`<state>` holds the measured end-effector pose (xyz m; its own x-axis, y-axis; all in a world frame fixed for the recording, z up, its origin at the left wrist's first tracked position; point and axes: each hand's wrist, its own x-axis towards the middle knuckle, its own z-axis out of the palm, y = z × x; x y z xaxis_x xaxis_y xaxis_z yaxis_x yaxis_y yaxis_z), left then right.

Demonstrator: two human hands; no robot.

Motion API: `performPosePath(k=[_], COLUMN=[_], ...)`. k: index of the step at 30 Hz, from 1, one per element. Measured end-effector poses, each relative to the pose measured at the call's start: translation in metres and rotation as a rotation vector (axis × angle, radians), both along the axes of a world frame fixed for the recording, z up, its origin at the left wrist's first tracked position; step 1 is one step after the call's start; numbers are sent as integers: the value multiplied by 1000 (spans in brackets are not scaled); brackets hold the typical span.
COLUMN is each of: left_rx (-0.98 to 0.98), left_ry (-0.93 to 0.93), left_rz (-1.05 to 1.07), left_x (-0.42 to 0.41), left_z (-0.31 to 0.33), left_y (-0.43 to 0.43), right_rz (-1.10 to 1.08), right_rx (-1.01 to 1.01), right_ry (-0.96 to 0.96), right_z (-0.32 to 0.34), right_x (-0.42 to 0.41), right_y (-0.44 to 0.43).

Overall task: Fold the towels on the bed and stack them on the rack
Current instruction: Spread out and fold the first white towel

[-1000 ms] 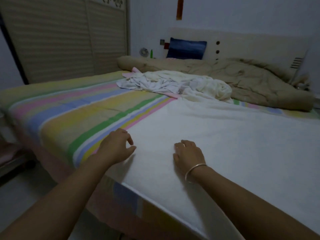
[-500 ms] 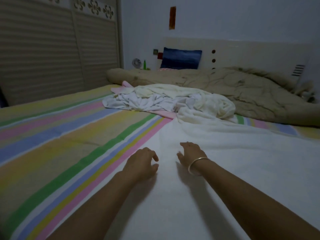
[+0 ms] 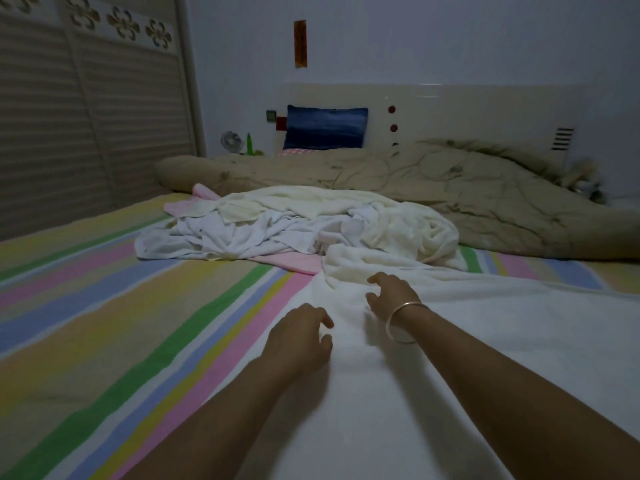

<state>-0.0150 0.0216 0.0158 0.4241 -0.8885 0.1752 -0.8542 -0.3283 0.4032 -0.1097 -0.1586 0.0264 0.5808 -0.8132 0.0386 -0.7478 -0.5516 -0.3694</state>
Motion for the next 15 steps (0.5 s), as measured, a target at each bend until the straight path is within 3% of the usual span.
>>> performPosePath(k=[7, 11, 15], left_rx=[-54, -182, -333], left_ry=[31, -200, -267], left_rz=[32, 48, 94], left_x=[55, 76, 87], left_z=[-26, -83, -106], left_y=[-108, -142, -160], right_rz=[38, 96, 165], right_rx=[-80, -46, -27], right_ry=[86, 199, 129], right_z=[10, 8, 10], right_x=[72, 109, 127], right_y=[-71, -101, -110])
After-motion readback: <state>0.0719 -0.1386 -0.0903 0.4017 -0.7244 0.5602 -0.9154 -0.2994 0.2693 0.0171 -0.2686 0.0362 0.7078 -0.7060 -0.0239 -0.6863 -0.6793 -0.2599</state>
